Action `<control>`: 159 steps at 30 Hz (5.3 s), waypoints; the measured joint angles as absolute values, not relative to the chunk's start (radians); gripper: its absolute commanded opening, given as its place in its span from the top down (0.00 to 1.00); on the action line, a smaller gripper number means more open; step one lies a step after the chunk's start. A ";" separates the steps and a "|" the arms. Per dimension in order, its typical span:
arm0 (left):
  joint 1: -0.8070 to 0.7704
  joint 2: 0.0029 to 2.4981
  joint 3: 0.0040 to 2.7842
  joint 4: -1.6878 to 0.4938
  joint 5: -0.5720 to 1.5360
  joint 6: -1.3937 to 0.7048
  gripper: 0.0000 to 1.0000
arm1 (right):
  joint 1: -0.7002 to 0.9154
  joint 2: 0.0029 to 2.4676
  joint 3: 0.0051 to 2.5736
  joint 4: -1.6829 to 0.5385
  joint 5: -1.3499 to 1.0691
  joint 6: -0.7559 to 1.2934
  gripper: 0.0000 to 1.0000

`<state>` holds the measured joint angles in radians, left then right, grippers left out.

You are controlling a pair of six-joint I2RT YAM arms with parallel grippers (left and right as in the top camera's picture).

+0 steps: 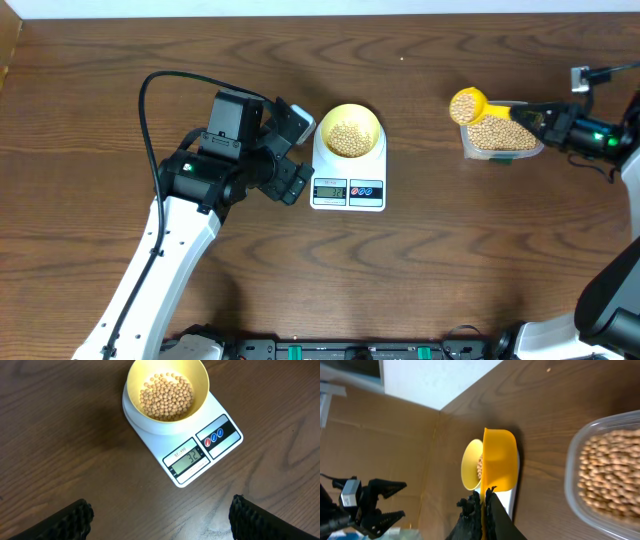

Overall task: Scoop item into bowl and weigh 50g on scale
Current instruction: 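Lift the filled scoop out of the tub with the right gripper, then carry the filled scoop left over the yellow bowl on the scale, then tilt the scoop with the right gripper to pour soybeans into the bowl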

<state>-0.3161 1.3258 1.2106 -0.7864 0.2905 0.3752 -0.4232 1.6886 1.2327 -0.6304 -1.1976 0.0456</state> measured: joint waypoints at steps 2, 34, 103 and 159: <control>-0.316 1.326 1.211 -0.786 0.290 0.375 0.11 | -0.404 1.689 1.233 -0.627 -1.198 0.046 0.99; -0.316 1.326 1.211 -0.786 0.290 0.375 0.11 | -0.099 1.689 1.233 -0.491 -1.131 0.146 0.99; -0.316 1.326 1.211 -0.786 0.290 0.375 0.11 | 0.220 1.689 1.233 -0.332 -0.702 -0.123 0.99; -0.316 1.326 1.211 -0.786 0.290 0.375 0.11 | 0.220 1.689 1.233 -0.330 -0.699 -0.141 0.99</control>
<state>-0.3161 1.3258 1.2106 -0.7864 0.2905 0.3752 0.2195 1.6890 1.2327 -0.3302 -0.6987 -0.1410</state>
